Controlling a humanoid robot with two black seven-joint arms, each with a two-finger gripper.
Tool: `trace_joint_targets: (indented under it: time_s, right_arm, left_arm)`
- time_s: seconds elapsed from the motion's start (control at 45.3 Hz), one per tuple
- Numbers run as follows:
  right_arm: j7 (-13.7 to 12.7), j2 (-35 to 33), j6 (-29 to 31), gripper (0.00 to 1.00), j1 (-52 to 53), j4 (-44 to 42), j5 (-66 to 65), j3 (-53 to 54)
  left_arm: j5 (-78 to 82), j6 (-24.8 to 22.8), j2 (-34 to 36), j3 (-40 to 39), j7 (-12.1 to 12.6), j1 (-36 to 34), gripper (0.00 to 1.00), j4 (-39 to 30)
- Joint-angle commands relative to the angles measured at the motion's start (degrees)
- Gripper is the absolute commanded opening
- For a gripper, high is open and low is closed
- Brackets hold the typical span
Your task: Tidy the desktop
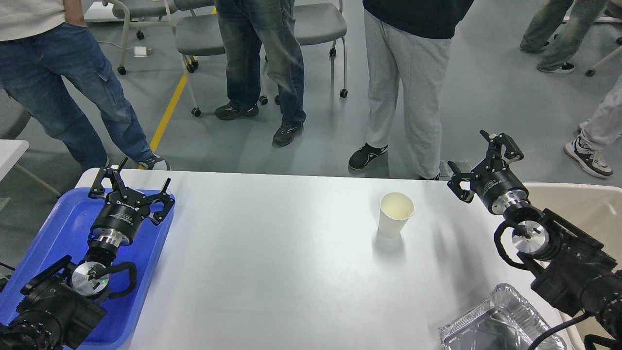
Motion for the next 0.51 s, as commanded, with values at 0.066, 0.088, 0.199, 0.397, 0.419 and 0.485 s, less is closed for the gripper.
trace_joint_targets:
  time_s: [0.066, 0.088, 0.199, 0.397, 0.419, 0.485]
  right_arm:
    - [0.0, 0.0, 0.0, 1.0, -0.1, 0.0, 0.0, -0.1]
    - [0.0, -0.1, 0.0, 1.0, -0.1, 0.0, 0.0, -0.1]
    - [0.0, 0.0, 0.0, 1.0, -0.1, 0.0, 0.0, -0.1]
    - [0.0, 0.0, 0.0, 1.0, 0.0, 0.2, 0.0, -0.1]
    - [0.0, 0.0, 0.0, 1.0, 0.0, 0.2, 0.0, -0.1]
    - [0.0, 0.2, -0.1, 1.0, 0.0, 0.4, 0.0, -0.1]
  left_arm:
    - [0.1, 0.0, 0.1, 0.0, 0.2, 0.0, 1.0, 0.0]
    - [0.0, 0.0, 0.1, 0.0, 0.2, 0.0, 1.0, 0.0]
    - [0.0, 0.0, 0.0, 0.0, 0.0, 0.0, 1.0, 0.0]
    - [0.0, 0.0, 0.0, 0.0, 0.0, 0.0, 1.0, 0.0]
    - [0.0, 0.0, 0.0, 0.0, 0.0, 0.0, 1.0, 0.0]
    - [0.0, 0.0, 0.0, 0.0, 0.0, 0.0, 1.0, 0.0]
